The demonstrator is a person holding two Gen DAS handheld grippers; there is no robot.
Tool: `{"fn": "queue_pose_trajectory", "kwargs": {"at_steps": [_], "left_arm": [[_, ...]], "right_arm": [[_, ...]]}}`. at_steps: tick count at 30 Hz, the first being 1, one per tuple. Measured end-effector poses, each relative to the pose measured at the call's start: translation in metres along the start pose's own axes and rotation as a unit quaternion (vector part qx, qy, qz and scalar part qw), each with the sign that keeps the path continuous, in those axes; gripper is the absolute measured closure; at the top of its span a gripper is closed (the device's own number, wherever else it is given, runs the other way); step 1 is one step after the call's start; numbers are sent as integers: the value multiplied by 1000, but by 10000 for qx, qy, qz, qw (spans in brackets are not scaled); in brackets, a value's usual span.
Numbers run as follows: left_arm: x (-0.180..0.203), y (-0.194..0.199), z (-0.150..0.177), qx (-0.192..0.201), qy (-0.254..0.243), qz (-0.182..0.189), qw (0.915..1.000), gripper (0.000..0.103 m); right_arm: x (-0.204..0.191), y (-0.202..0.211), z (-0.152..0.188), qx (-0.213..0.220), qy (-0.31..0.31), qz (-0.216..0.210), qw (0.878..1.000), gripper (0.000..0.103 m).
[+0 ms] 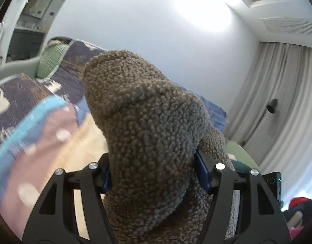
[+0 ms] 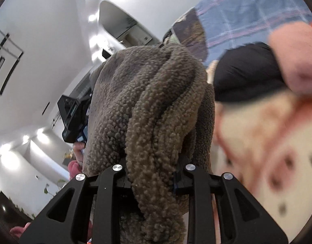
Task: Fold large clothes
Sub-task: 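Carry the fleece bundle with both grippers toward the black folded jacket, then lower the fleece beside the black jacket and open both grippers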
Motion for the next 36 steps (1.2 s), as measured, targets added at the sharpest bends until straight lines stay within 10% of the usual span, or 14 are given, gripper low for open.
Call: {"fn": "queue_pose_trajectory", "kwargs": {"at_steps": [10, 15, 20, 26, 36], "left_arm": [[-88, -113, -120, 97, -558, -1272, 9903, 38], [-200, -198, -65, -660, 118, -2974, 9524, 42], [-199, -235, -12, -1163, -653, -2996, 9447, 49], [-169, -214, -10, -1274, -908, -2757, 9484, 26], [-148, -181, 28, -654, -449, -2842, 9555, 20]], "right_arm": [[100, -145, -126, 49, -329, 430, 9985, 77], [202, -197, -106, -254, -403, 1816, 9822, 79], [193, -198, -104, -230, -162, 2193, 9753, 77], [183, -188, -92, -113, -259, 2301, 9727, 67], [117, -87, -58, 269, 808, 2821, 9556, 43]]}}
Point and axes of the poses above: each gripper's, at about its wrist camera, not at the fingertips, and y roughly against the way its jaws point, x to its right, z to its underside, the point moved 10 cm from there along -y, roughly the way its jaws point, and after that the axes turned 5 degrees about -x, right-handed, at the moved point
